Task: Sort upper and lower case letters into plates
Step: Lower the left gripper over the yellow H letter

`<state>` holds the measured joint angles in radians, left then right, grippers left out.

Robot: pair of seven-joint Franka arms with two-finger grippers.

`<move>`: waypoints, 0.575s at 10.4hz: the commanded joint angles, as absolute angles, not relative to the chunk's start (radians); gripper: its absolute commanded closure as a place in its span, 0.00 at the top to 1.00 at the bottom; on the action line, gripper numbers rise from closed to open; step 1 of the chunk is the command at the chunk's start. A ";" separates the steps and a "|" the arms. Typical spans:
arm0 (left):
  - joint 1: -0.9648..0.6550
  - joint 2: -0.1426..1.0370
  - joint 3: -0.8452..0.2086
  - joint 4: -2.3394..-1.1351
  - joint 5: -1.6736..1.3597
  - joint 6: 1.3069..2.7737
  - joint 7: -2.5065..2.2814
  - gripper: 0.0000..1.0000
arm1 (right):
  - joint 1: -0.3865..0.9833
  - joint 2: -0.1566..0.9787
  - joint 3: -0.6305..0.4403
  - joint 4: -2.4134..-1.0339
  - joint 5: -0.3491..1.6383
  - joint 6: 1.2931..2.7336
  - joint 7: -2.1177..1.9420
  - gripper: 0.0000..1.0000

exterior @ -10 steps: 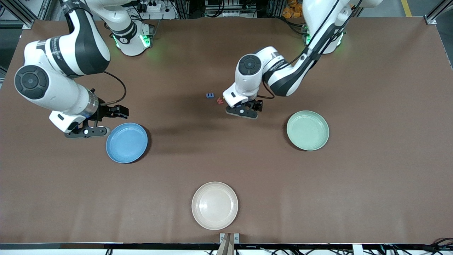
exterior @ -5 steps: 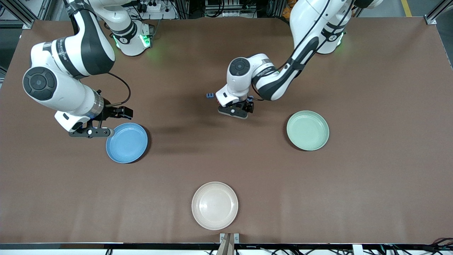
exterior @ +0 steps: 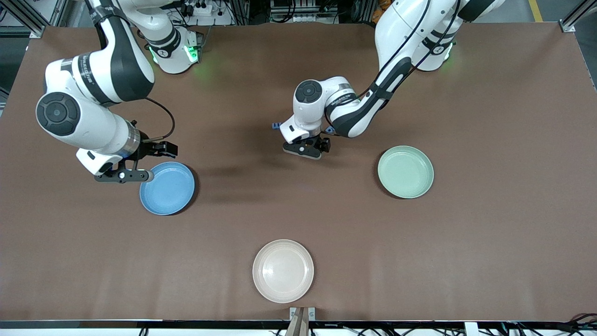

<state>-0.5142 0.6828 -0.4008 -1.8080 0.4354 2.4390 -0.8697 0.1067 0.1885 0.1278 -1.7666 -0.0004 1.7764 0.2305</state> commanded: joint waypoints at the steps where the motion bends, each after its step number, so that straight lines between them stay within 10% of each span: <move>1: -0.526 0.690 -0.391 -1.815 0.468 2.444 -0.876 1.00 | 0.101 0.186 0.138 -1.767 -0.009 1.773 0.252 1.00; 6: -0.549 0.689 -0.393 -1.815 0.468 2.444 -0.712 1.00 | 0.101 0.186 0.140 -1.767 -0.015 1.772 0.253 1.00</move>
<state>-0.5363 0.6909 -0.4005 -1.8172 0.4447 2.4390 -0.7661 0.1068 0.1885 0.1280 -1.7666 -0.0006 1.7762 0.2311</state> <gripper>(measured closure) 0.000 0.000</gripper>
